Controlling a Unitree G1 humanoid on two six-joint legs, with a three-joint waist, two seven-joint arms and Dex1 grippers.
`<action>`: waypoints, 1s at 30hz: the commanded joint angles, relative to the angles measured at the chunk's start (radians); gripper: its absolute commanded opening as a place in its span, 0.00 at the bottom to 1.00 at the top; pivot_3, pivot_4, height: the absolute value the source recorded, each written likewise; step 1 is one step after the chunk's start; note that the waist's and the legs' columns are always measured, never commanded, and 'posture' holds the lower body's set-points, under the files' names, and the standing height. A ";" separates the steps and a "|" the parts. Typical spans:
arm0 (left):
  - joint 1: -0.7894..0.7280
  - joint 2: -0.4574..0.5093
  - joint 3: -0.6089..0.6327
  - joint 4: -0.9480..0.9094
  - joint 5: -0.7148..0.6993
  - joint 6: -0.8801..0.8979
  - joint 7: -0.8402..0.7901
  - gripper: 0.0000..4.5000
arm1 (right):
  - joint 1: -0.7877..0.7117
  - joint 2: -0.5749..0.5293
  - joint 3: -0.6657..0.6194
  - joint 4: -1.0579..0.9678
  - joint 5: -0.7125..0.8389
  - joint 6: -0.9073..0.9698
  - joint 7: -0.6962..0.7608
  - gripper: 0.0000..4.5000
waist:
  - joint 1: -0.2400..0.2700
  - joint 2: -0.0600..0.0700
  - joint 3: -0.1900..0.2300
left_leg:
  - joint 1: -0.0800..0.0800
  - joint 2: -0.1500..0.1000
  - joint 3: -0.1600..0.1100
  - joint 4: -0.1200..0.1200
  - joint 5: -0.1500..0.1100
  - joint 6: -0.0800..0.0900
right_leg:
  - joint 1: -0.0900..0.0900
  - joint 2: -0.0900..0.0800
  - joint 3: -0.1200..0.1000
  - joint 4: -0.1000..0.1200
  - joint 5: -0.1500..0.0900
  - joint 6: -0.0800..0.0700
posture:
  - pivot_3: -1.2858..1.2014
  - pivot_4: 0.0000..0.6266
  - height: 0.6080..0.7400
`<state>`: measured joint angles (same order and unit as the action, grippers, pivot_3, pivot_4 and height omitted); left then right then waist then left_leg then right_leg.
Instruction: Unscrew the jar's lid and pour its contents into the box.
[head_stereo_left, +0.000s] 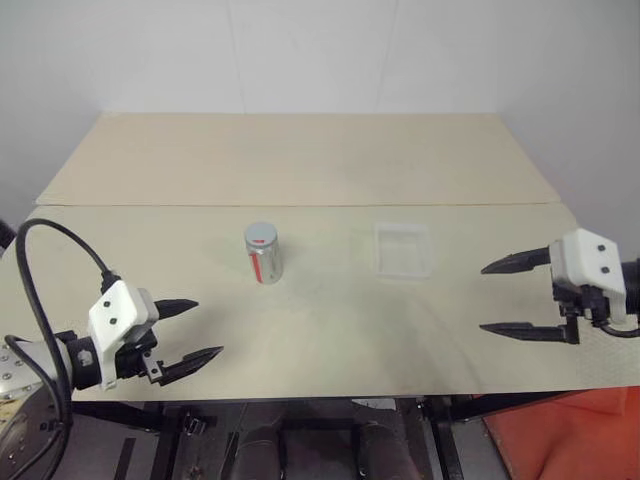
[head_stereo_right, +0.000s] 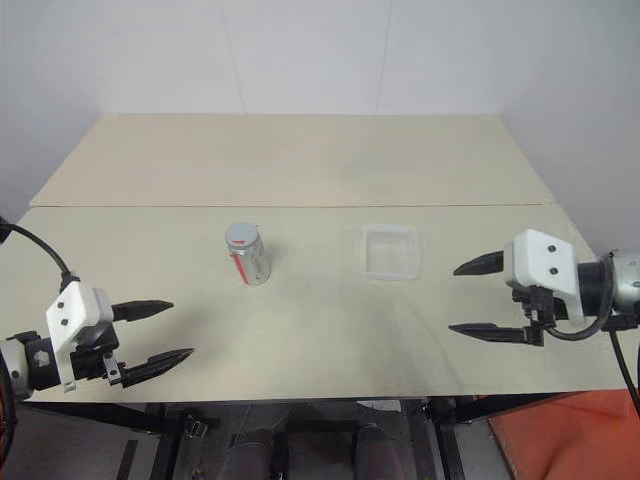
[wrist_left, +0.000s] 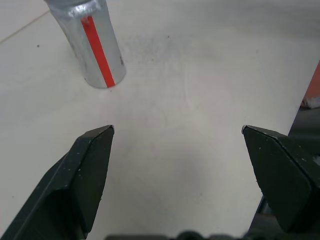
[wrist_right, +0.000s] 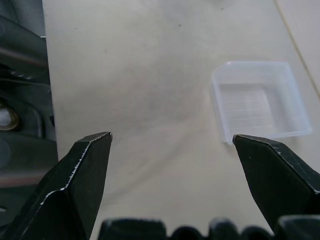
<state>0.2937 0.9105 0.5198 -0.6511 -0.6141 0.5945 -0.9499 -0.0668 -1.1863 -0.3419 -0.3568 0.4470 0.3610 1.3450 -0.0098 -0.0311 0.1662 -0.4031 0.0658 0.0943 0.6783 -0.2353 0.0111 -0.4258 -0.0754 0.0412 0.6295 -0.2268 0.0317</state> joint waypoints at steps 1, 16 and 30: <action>-0.008 0.005 0.015 -0.023 -0.010 0.001 0.009 0.99 | 0.014 -0.004 -0.052 -0.048 0.002 0.032 -0.040 1.00 | 0.000 0.000 0.000 | 0.000 0.000 0.000 0.000 0.000 0.000 | 0.000 0.000 0.000 0.000 0.000 0.000 | 0.52 0.24 1.00; -0.037 -0.048 -0.035 0.009 0.055 -0.042 0.081 0.99 | 0.015 0.027 -0.011 -0.041 -0.031 0.026 -0.131 1.00 | -0.002 0.000 0.000 | 0.000 0.000 0.000 0.000 0.000 0.000 | 0.000 0.000 0.000 0.000 0.000 0.000 | 0.52 0.24 1.00; -0.136 -0.620 -0.354 0.272 0.417 -0.516 0.520 0.99 | -0.023 0.114 0.089 -0.072 -0.048 0.019 -0.218 1.00 | 0.004 -0.002 -0.001 | 0.000 -0.001 -0.002 0.002 0.000 0.000 | 0.002 0.000 0.000 -0.001 0.008 0.004 | 0.52 0.24 1.00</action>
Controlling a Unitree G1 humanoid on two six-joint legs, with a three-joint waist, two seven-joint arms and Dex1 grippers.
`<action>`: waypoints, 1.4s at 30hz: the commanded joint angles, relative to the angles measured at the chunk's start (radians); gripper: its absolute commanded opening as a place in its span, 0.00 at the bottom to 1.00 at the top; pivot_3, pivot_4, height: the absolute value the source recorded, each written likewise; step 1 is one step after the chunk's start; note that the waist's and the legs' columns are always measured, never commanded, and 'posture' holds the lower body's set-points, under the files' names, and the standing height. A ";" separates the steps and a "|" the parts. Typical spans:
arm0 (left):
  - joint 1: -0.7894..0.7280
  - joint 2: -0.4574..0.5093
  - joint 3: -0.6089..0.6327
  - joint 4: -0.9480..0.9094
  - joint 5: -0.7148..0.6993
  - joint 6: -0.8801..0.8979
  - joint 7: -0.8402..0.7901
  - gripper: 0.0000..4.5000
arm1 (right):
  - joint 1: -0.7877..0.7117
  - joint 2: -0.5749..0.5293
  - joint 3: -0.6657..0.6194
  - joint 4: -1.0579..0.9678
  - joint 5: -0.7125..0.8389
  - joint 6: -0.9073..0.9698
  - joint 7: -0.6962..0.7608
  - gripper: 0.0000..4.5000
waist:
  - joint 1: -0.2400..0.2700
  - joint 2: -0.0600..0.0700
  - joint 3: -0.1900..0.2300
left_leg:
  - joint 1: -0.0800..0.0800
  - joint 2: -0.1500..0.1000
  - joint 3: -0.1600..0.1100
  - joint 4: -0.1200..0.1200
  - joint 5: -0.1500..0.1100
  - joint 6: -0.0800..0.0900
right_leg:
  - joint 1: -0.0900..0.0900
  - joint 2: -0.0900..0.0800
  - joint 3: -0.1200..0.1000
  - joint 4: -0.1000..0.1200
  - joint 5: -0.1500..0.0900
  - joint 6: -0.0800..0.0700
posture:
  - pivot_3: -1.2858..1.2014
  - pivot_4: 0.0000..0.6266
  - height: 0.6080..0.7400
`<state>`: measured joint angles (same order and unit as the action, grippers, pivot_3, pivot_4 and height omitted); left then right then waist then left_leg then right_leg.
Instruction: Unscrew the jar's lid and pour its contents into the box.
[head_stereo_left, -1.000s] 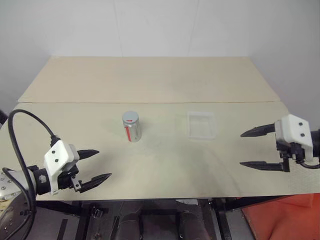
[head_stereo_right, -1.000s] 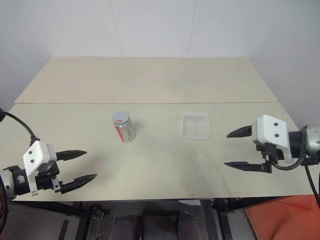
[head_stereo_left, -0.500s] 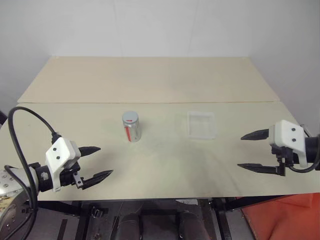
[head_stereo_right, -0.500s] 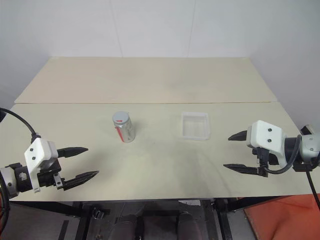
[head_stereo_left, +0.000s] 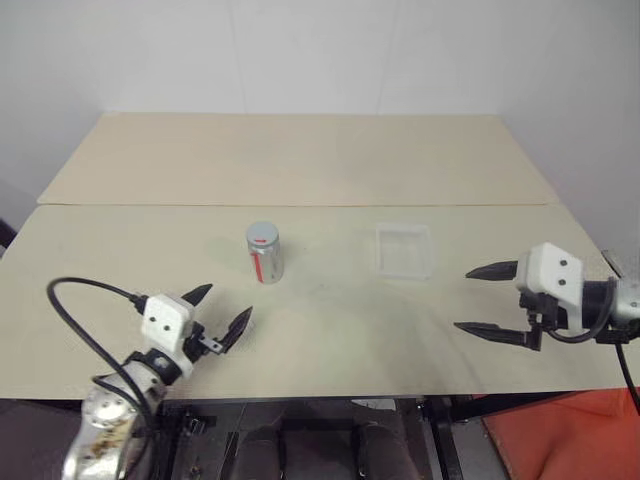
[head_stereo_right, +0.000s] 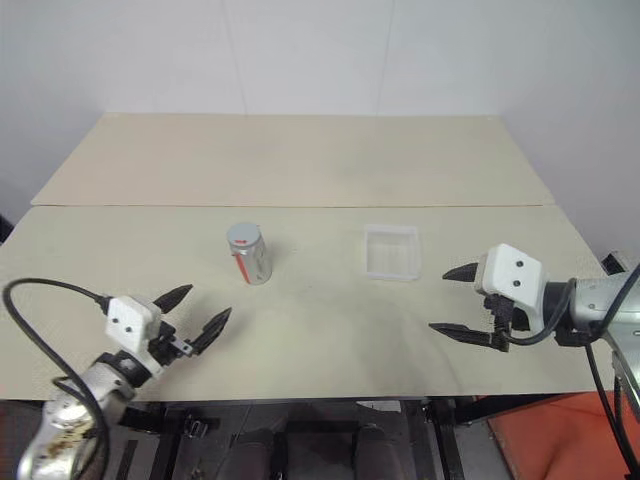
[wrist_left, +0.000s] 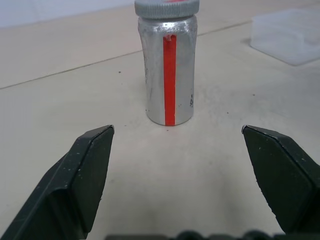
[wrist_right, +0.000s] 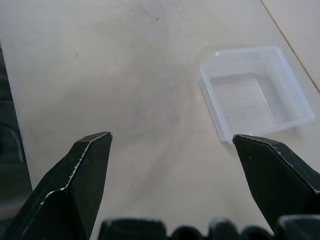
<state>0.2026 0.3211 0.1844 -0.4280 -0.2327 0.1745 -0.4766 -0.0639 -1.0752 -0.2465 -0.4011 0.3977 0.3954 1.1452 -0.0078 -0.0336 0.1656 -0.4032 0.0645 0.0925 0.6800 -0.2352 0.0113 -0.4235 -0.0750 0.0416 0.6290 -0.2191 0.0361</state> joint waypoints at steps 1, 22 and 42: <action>-0.061 -0.045 -0.026 0.074 0.043 -0.120 0.054 0.99 | -0.031 0.008 -0.003 -0.028 0.001 -0.013 -0.024 1.00 | 0.002 0.000 0.000 | 0.000 0.000 0.000 0.000 0.000 0.000 | 0.000 0.000 0.000 0.000 0.000 0.000 | 0.52 0.24 1.00; -0.319 -0.105 -0.136 0.434 0.103 -0.328 0.055 0.99 | 0.004 0.015 -0.055 -0.146 0.029 0.071 -0.115 1.00 | 0.008 0.000 0.000 | -0.002 -0.001 -0.001 0.001 0.000 0.000 | 0.000 0.000 0.000 -0.001 0.002 0.002 | 0.52 0.24 1.00; -0.471 -0.148 -0.149 0.579 0.124 -0.385 0.124 0.95 | -0.058 0.006 -0.028 -0.150 0.013 0.070 -0.129 1.00 | 0.011 0.000 0.000 | -0.002 -0.002 -0.002 0.001 0.000 0.000 | 0.000 0.000 0.000 -0.002 0.002 0.003 | 0.52 0.24 1.00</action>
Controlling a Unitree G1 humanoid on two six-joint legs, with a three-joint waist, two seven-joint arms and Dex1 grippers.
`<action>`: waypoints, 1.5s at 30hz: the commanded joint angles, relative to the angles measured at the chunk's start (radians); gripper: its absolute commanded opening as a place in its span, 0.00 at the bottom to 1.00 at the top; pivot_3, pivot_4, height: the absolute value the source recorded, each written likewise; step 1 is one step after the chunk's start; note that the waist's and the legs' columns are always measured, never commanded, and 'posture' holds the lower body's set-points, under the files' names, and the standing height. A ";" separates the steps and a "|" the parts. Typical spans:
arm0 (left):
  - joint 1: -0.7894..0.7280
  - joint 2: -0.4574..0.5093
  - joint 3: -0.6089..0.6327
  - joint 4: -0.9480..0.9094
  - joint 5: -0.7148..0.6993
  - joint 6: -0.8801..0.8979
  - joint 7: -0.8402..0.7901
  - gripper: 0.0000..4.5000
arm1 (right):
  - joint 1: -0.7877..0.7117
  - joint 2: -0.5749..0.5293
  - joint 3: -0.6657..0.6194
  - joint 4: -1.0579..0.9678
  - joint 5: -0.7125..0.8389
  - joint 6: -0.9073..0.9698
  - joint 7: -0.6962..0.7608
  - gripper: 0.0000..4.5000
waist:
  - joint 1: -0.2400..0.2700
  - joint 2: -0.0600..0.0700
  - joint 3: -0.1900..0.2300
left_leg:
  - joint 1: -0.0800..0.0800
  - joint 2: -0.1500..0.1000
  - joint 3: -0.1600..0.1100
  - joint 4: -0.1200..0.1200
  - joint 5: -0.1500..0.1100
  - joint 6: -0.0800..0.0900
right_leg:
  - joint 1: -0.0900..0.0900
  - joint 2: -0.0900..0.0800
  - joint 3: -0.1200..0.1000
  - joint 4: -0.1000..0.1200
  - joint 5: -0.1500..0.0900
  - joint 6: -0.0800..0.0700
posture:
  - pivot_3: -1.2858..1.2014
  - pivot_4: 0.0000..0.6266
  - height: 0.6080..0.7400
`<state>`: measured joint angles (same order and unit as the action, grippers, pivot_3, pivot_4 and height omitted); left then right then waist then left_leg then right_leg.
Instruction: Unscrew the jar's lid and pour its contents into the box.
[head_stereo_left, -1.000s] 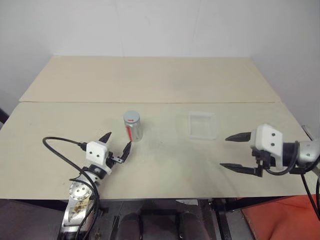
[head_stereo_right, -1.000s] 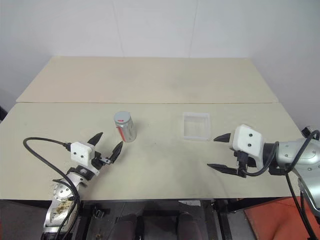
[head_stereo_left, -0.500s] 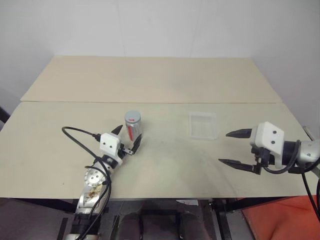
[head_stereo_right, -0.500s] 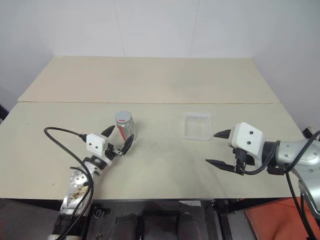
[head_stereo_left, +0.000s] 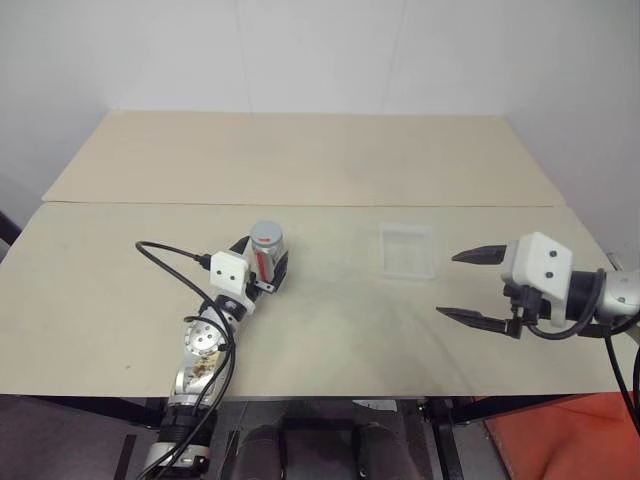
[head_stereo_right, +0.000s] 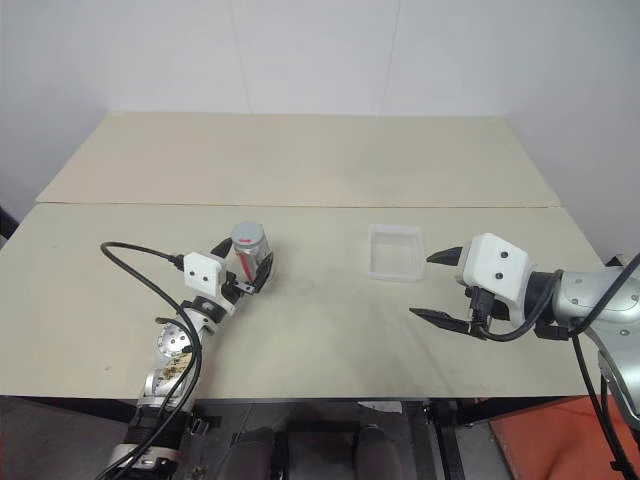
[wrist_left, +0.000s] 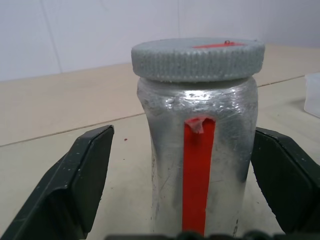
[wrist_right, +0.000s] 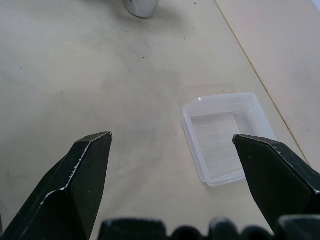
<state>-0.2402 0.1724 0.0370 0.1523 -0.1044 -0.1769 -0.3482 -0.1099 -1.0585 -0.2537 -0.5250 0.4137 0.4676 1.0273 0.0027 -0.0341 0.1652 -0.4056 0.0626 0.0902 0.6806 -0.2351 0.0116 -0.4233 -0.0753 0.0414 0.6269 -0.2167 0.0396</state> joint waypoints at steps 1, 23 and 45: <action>-0.030 0.000 -0.003 0.000 -0.003 -0.036 -0.003 0.90 | -0.010 -0.011 -0.022 -0.026 -0.004 -0.003 -0.011 1.00 | 0.000 0.000 0.000 | 0.000 0.000 0.000 0.000 0.000 0.000 | 0.000 0.000 0.000 0.000 0.000 0.000 | 0.52 0.24 1.00; -0.098 0.010 -0.076 -0.098 -0.115 0.031 -0.211 0.43 | -0.189 0.256 0.138 -0.089 0.090 0.100 -0.232 1.00 | -0.009 0.000 0.000 | 0.000 0.000 -0.001 0.000 0.000 0.000 | 0.000 0.001 0.000 0.000 0.000 0.000 | 0.52 0.24 1.00; -0.144 0.014 -0.180 -0.166 -0.127 0.030 -0.370 0.43 | -0.407 0.676 0.400 -0.070 -0.005 0.252 -0.630 1.00 | -0.016 0.000 0.000 | -0.002 0.000 -0.002 0.000 0.000 0.000 | -0.001 0.001 -0.001 0.000 0.000 0.000 | 0.52 0.24 1.00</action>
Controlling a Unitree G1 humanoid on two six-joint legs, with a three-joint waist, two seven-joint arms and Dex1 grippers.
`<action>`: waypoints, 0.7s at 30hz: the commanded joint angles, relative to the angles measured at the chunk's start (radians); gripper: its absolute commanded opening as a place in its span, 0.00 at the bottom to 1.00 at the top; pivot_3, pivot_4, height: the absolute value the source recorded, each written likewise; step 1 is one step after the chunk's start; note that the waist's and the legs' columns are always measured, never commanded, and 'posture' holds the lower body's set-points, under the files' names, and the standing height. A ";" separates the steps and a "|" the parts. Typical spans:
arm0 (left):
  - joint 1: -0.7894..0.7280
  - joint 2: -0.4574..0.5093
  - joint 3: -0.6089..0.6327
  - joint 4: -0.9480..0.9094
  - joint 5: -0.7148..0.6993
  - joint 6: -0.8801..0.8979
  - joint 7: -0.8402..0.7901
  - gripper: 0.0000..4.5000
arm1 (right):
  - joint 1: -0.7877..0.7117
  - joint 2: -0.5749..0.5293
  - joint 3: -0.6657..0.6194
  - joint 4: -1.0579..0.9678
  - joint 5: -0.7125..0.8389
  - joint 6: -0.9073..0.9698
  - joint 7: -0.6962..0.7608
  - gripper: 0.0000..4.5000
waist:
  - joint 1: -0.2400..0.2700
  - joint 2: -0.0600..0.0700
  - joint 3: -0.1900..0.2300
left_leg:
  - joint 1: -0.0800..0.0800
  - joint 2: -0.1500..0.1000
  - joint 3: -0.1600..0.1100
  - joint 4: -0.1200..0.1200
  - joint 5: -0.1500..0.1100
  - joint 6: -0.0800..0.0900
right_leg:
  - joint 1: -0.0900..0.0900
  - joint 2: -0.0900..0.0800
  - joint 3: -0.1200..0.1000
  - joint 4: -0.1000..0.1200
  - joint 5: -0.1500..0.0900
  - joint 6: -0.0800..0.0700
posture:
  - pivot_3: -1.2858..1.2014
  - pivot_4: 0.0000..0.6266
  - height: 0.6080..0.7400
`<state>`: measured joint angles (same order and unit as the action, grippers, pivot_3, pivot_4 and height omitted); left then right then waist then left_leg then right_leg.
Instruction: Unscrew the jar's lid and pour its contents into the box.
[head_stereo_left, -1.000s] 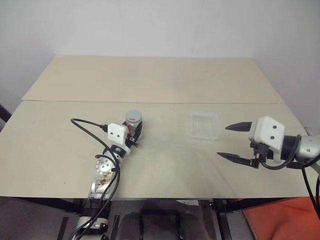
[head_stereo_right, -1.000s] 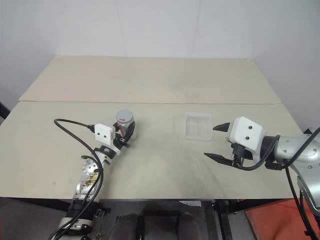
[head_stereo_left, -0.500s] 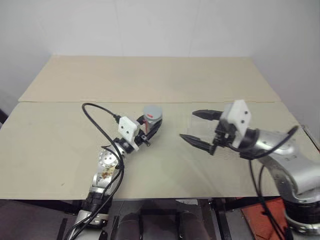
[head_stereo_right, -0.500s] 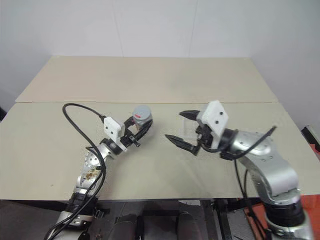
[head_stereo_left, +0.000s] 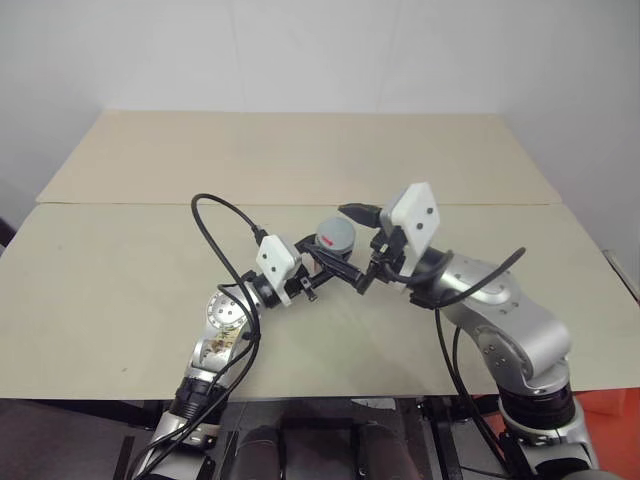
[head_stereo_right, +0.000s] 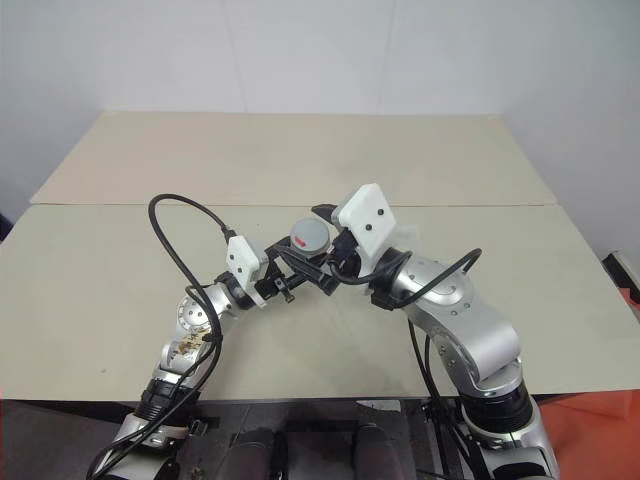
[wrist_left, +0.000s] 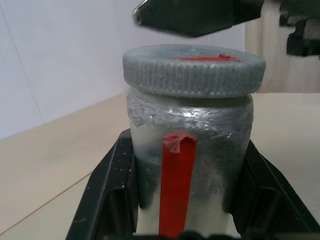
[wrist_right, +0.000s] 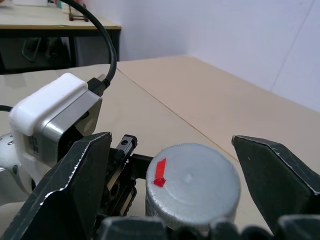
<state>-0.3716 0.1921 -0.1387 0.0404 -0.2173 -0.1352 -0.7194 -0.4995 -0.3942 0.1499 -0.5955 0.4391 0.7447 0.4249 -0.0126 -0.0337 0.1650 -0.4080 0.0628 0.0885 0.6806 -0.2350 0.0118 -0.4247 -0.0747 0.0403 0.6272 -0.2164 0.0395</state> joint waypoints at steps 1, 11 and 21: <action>-0.011 -0.006 -0.004 -0.056 -0.013 -0.009 0.004 0.43 | -0.018 0.015 -0.003 0.006 -0.038 -0.028 -0.030 1.00 | 0.000 0.000 0.000 | 0.000 0.000 0.000 0.000 0.000 0.000 | 0.000 0.000 0.000 0.000 0.000 0.000 | 0.52 0.24 1.00; 0.009 -0.019 -0.001 -0.071 -0.019 0.016 0.035 0.43 | 0.000 0.027 -0.003 0.026 -0.078 -0.075 -0.006 1.00 | 0.000 0.000 0.000 | 0.000 0.000 0.000 0.000 0.000 0.000 | 0.000 0.000 0.000 0.000 0.000 0.000 | 0.52 0.24 1.00; 0.021 -0.038 0.004 -0.073 -0.056 0.054 0.045 0.43 | 0.031 0.027 0.012 0.024 -0.089 -0.104 0.021 1.00 | 0.000 0.000 0.000 | 0.000 0.000 0.000 0.000 0.000 0.000 | 0.000 0.000 0.000 0.000 0.000 0.000 | 0.52 0.24 1.00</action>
<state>-0.3441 0.1610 -0.1354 0.0125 -0.2621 -0.0814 -0.6790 -0.4641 -0.3657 0.1586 -0.5459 0.3542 0.6790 0.4358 -0.0127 -0.0337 0.1650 -0.4082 0.0629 0.0883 0.6805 -0.2350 0.0118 -0.4249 -0.0747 0.0401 0.6269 -0.2165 0.0396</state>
